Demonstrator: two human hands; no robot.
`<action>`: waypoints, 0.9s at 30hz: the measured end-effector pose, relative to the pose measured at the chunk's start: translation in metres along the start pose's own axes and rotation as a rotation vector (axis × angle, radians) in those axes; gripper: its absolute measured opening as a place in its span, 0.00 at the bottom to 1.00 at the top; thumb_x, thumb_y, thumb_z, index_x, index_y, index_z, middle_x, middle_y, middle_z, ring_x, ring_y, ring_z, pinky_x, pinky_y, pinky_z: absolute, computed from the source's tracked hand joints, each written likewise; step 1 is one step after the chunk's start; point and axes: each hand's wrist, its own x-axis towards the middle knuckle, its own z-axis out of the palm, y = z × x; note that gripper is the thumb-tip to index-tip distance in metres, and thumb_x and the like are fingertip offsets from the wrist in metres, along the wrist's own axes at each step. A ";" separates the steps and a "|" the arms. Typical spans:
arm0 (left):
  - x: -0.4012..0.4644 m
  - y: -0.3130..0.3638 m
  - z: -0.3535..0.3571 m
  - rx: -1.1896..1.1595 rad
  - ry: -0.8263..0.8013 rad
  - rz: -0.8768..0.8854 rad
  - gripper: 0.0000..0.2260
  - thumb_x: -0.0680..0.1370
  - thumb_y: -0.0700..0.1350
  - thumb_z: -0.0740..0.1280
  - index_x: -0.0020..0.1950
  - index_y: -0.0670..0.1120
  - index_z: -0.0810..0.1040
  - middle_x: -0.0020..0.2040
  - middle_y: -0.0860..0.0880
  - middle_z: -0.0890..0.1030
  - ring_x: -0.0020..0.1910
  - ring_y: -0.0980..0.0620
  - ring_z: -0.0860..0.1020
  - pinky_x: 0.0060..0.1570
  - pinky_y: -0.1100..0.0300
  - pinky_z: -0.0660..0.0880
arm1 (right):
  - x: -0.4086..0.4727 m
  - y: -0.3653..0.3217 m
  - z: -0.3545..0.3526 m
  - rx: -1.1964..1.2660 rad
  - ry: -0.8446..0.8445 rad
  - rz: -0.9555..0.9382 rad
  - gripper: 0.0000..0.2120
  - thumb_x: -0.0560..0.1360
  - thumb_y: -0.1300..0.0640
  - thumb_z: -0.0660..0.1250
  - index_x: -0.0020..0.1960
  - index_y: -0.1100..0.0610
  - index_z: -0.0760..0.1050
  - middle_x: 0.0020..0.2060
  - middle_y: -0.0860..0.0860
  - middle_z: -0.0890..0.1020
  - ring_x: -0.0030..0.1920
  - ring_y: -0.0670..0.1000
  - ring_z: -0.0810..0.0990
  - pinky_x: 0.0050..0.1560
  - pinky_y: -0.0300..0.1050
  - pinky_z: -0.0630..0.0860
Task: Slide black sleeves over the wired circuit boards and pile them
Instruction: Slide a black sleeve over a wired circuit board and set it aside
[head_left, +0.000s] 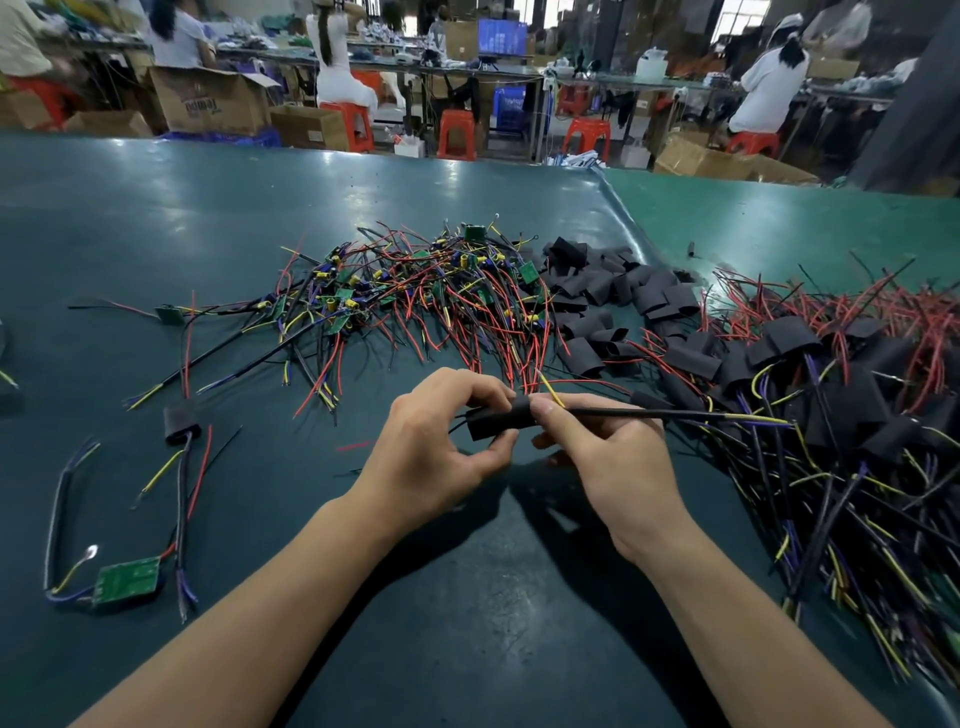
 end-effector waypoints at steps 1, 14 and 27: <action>0.000 0.000 0.000 -0.003 0.001 -0.006 0.12 0.69 0.35 0.77 0.48 0.43 0.78 0.49 0.50 0.83 0.50 0.52 0.82 0.54 0.55 0.77 | -0.001 0.001 0.000 -0.038 -0.004 -0.031 0.06 0.74 0.58 0.73 0.41 0.49 0.85 0.37 0.49 0.86 0.39 0.48 0.84 0.39 0.42 0.81; 0.004 0.001 0.001 0.027 -0.042 0.156 0.10 0.69 0.34 0.76 0.46 0.40 0.78 0.50 0.48 0.83 0.51 0.48 0.81 0.50 0.53 0.78 | 0.006 0.009 -0.001 0.032 -0.220 0.094 0.14 0.69 0.45 0.73 0.46 0.54 0.78 0.32 0.51 0.78 0.28 0.47 0.75 0.27 0.41 0.72; 0.007 -0.020 -0.012 0.341 0.262 0.142 0.05 0.73 0.41 0.72 0.47 0.41 0.81 0.47 0.49 0.82 0.48 0.44 0.77 0.52 0.46 0.74 | 0.036 -0.028 -0.059 0.511 0.407 0.108 0.14 0.77 0.44 0.67 0.43 0.54 0.77 0.29 0.47 0.81 0.25 0.44 0.75 0.25 0.34 0.72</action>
